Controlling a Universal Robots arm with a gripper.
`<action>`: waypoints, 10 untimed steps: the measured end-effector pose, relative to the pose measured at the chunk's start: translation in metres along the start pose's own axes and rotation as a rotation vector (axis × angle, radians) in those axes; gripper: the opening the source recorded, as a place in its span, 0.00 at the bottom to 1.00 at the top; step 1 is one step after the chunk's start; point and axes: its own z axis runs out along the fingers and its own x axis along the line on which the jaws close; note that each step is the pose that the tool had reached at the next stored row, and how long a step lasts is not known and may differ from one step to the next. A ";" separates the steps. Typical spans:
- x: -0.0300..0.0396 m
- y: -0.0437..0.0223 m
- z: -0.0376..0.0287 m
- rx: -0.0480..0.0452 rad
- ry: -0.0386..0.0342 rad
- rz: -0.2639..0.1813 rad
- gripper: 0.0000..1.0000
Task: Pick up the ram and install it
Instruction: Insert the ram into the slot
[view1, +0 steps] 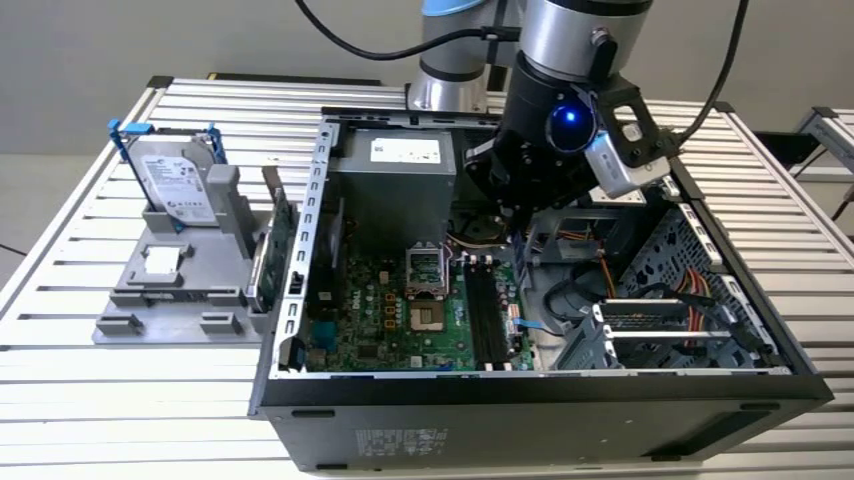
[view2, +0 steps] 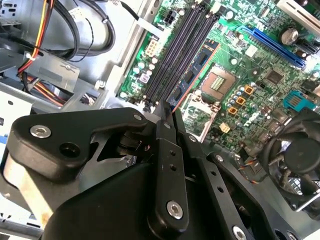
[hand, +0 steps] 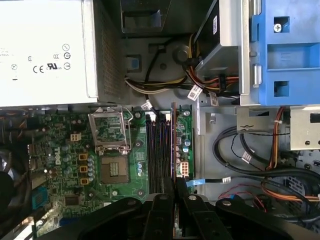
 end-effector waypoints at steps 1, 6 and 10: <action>-0.0001 0.0000 0.0010 -0.0001 -0.0001 -0.001 0.00; -0.0011 -0.0001 0.0056 -0.0002 -0.0001 -0.006 0.00; -0.0021 -0.0001 0.0096 -0.0002 -0.0001 -0.009 0.00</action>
